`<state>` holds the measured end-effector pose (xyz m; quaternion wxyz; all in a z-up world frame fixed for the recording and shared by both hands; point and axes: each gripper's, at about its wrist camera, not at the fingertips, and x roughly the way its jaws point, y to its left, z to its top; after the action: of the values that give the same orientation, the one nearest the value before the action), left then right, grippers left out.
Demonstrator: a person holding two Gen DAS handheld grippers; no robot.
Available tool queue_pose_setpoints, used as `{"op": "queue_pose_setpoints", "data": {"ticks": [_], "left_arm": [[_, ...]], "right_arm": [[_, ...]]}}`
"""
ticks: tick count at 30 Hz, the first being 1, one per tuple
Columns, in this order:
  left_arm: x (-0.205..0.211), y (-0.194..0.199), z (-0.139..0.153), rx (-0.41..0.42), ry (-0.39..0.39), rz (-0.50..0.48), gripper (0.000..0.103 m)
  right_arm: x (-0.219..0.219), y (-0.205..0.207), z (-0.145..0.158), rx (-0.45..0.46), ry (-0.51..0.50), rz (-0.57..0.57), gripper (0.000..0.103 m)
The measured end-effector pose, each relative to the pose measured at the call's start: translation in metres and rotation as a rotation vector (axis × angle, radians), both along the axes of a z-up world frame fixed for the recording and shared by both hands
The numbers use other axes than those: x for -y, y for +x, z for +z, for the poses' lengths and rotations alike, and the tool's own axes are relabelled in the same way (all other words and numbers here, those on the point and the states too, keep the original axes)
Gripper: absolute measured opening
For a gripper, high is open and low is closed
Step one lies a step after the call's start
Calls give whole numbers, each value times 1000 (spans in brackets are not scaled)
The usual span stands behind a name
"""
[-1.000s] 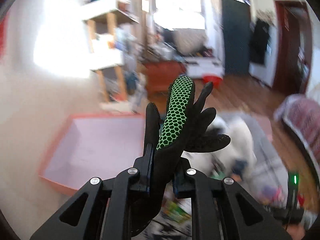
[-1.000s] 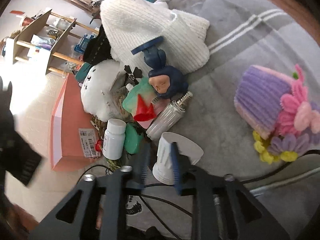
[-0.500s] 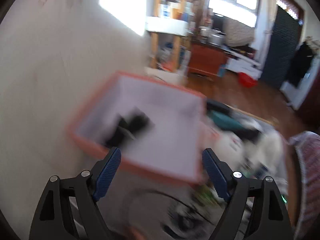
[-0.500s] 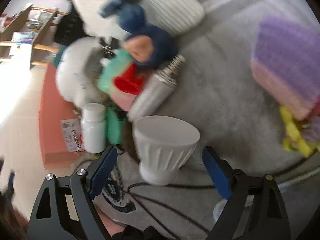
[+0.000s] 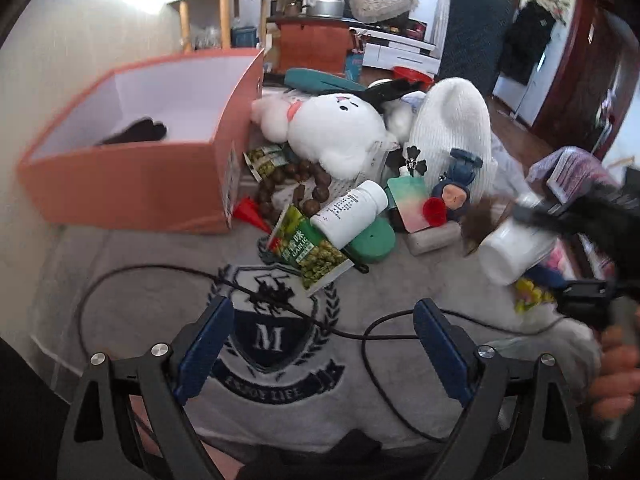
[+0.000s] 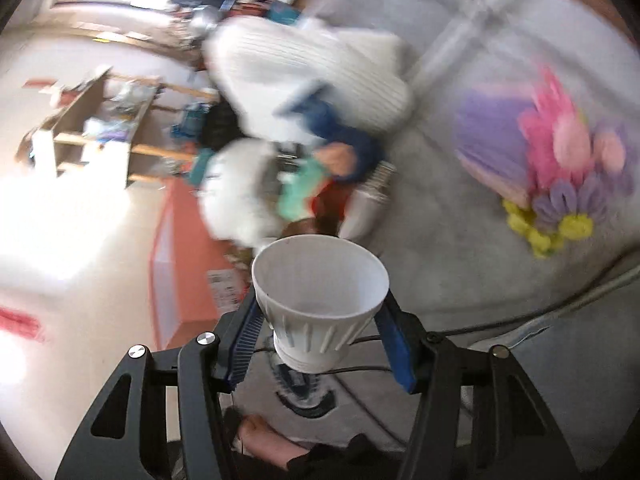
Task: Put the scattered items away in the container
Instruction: 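Carry the black glove into the pink box and open the left gripper, then grasp the white pill bottle with the right gripper and lift it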
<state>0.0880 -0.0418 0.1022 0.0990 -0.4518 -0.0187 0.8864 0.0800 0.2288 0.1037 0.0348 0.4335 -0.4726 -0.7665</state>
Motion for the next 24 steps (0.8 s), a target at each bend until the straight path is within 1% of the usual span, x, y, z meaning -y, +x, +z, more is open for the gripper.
{"op": "queue_pose_setpoints", "data": {"ticks": [2,4,6,9,10,11,12,13,14,16,17,19,21,23,24], "left_arm": [[3,2,0,16,9,15,92],[4,-1,-2,37,22,13,92],[5,-2,-3,43,34,11,92],[7,-2,-3,52,45,12,92],[8,-2,-3,55,49,14,92],[9,-3,-4,57,53,18,92],[9,-3,-4,60,58,22,92],[10,-3,-4,63,62,24,92],[10,-3,-4,67,68,24,92],[12,-3,-4,70,78,30,92],[13,-3,-4,70,84,35,92],[18,-3,-4,69,103,58,92],[25,-4,-4,72,127,92,92],[34,-6,-6,88,157,134,92],[39,-7,-8,98,173,155,92]], "right_arm": [[16,-9,41,-62,40,48,55],[45,-29,91,-145,81,132,55],[85,-54,143,-217,139,228,55],[161,-96,213,-330,202,400,55],[187,-107,231,-362,227,452,59],[210,-118,248,-388,258,490,85],[228,-126,261,-410,291,508,98],[240,-132,271,-430,318,507,102],[249,-135,278,-453,334,512,102],[253,-137,280,-465,336,535,102],[248,-137,274,-446,335,535,102],[231,-140,250,-375,345,515,102],[203,-141,208,-259,370,478,97],[175,-145,156,-110,366,442,76],[160,-144,124,-22,348,423,73]]}}
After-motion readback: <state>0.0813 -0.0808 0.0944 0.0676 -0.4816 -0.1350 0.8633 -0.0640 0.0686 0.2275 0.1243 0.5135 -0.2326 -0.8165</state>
